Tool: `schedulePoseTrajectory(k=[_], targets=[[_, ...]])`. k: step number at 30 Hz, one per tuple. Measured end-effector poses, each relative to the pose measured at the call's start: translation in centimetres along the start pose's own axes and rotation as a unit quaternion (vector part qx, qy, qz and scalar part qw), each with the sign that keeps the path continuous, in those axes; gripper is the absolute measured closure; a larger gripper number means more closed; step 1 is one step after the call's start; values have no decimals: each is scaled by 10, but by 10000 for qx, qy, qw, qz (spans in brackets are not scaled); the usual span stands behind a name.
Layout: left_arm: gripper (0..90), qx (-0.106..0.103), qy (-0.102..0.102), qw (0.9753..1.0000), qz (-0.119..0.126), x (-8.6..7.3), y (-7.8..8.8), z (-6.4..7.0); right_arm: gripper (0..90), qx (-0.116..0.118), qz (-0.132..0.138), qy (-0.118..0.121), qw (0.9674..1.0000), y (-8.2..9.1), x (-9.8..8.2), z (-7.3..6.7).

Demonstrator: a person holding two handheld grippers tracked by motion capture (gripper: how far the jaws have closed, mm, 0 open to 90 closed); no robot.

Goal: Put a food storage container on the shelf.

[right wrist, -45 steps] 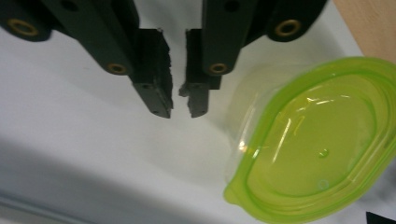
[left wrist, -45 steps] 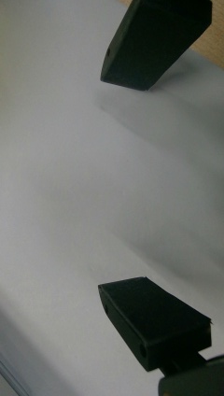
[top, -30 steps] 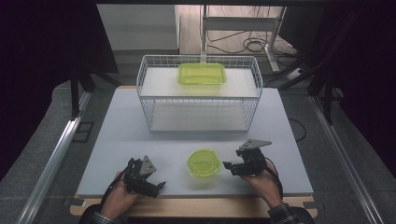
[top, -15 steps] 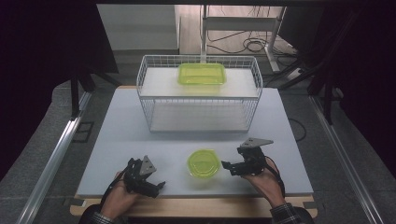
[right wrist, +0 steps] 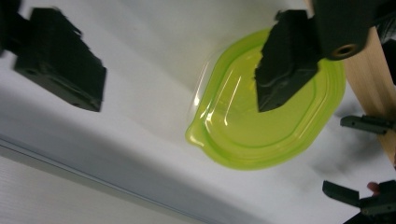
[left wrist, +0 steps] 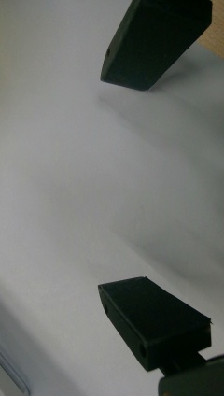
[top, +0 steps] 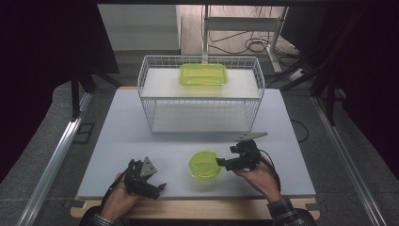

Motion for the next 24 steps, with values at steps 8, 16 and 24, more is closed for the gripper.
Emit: schedulePoseTrajectory(k=[8, 16, 24], targets=[[26, -1, -6, 10000, -12, 0, 0, 0, 363, 275, -247, -363, 9987, -13, 3, 1], [27, -37, -51, 10000, -59, -1, -1, 2, 539, 548, -562, -792, 9938, -18, -6, 2], [28, -43, -71, 9999, -71, -2, -1, 2, 731, 1051, -712, -1457, 9811, -21, -7, -1]])
Point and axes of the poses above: each handheld gripper's, and its own axes: y roughly backward along the jaws, x roughly out of its top, z roughly to its right, the point moved 8 cm from there along -y, roughly forward along the jaws, and after that the axes turned 15 degrees about z, right-handed, at the moved point
